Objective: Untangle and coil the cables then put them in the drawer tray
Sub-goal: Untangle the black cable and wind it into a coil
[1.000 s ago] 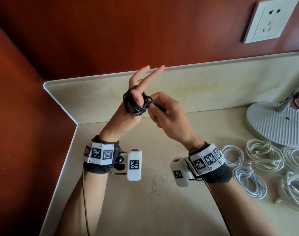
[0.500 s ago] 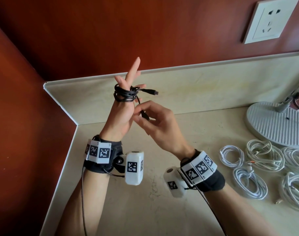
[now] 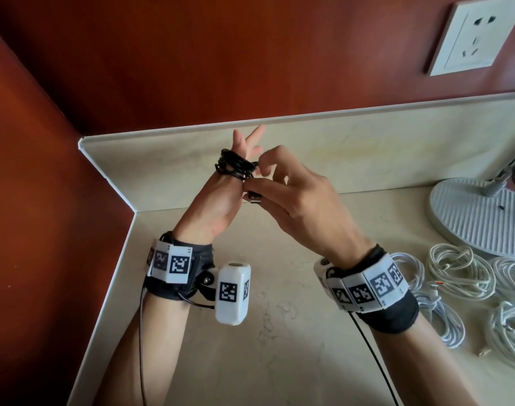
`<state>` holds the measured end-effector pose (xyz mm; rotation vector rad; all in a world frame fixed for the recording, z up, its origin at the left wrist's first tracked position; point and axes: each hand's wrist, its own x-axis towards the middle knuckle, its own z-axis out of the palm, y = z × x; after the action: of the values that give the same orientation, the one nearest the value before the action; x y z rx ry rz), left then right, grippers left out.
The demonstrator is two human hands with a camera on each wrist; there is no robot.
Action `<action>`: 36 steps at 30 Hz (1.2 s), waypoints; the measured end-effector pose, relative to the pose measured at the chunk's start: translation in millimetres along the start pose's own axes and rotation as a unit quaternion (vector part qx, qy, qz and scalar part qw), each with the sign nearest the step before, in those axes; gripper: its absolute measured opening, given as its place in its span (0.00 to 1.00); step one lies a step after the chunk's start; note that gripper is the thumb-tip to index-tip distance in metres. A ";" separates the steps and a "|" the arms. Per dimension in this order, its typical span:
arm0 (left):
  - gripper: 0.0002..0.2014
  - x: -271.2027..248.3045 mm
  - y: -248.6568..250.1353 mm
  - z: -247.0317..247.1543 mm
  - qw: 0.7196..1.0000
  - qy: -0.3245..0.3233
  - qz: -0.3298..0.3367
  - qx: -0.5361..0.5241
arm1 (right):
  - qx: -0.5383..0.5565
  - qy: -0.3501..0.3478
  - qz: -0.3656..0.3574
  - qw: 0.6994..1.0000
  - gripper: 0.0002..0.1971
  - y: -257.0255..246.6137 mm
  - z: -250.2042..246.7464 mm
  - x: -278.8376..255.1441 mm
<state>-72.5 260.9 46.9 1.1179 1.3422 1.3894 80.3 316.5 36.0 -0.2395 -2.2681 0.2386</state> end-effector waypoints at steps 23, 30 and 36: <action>0.23 2.4 -7.1 2.3 0.994 -0.011 -0.106 0.010 | 0.121 -0.040 0.105 0.986 0.03 -0.3 13.1 1.9; 0.19 2.0 -7.1 15.5 0.993 0.002 -0.106 0.048 | 0.144 0.003 0.165 0.976 0.06 8.0 12.9 2.6; 0.29 -11.3 -5.5 9.6 0.910 -0.142 0.025 0.388 | 0.163 0.071 0.316 0.932 0.17 47.9 -8.3 -2.0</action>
<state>-60.7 252.0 41.2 1.7973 1.6944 0.6586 92.4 362.9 27.9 -0.7792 -1.9074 0.8941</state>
